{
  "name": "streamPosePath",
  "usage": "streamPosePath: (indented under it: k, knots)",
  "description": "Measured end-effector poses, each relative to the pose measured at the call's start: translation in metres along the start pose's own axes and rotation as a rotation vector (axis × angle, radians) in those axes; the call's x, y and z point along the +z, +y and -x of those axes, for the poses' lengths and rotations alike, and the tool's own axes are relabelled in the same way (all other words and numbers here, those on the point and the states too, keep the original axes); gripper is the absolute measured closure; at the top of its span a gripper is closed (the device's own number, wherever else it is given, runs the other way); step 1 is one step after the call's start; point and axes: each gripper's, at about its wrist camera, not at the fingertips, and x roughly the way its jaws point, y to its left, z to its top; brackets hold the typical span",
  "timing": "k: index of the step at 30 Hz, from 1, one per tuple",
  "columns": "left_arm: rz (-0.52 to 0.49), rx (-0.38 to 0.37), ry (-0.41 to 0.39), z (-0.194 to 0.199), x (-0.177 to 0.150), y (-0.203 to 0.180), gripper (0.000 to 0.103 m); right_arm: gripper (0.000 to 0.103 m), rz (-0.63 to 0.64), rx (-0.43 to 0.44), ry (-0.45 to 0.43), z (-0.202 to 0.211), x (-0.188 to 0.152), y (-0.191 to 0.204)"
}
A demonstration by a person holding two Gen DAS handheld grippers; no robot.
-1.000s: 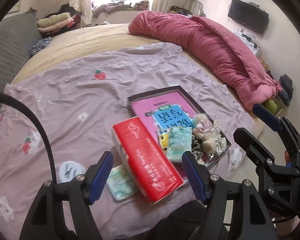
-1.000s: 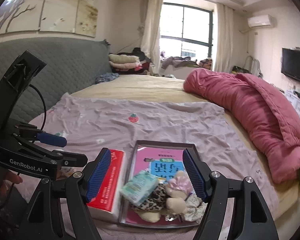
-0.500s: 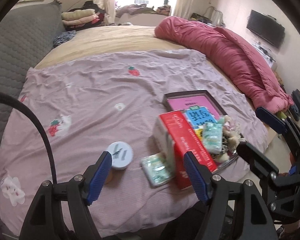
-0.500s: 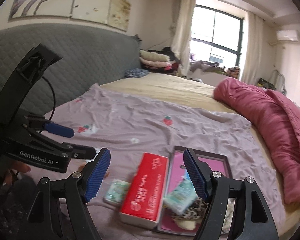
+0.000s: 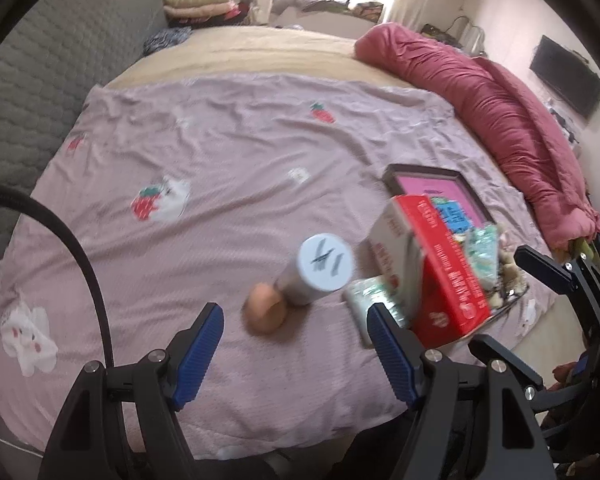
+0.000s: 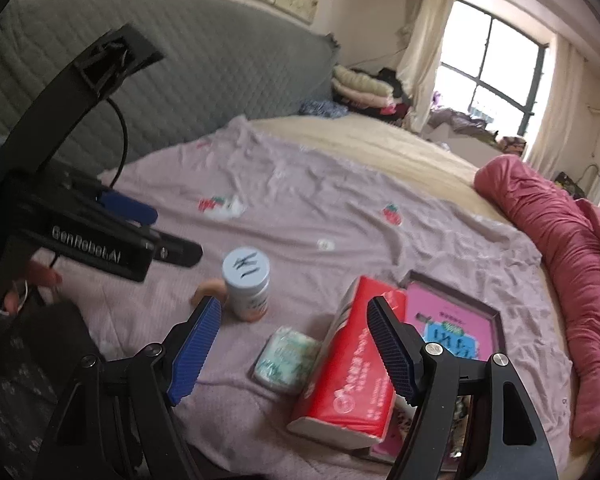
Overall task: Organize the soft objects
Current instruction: 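Withdraw both tools toward the sponge and small tissue pack beside the tray, then grasp the small green tissue pack with the right tool while the left tool grasps the beige sponge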
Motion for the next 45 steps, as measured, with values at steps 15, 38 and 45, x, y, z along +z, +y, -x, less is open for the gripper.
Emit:
streamPosePath:
  k: [15, 38, 45]
  knots:
    - [0.075, -0.072, 0.183, -0.078, -0.019, 0.046, 0.029, 0.026, 0.506, 0.029, 0.346, -0.106, -0.036, 0.059]
    - [0.016, -0.121, 0.267, -0.152, -0.004, 0.052, 0.029, 0.023, 1.062, 0.381, 0.759, -0.217, -0.051, 0.036]
    - [0.07, -0.136, 0.239, -0.162, 0.0, 0.057, 0.039, 0.046, 0.987, 0.365, 0.659, -0.198, -0.046, 0.015]
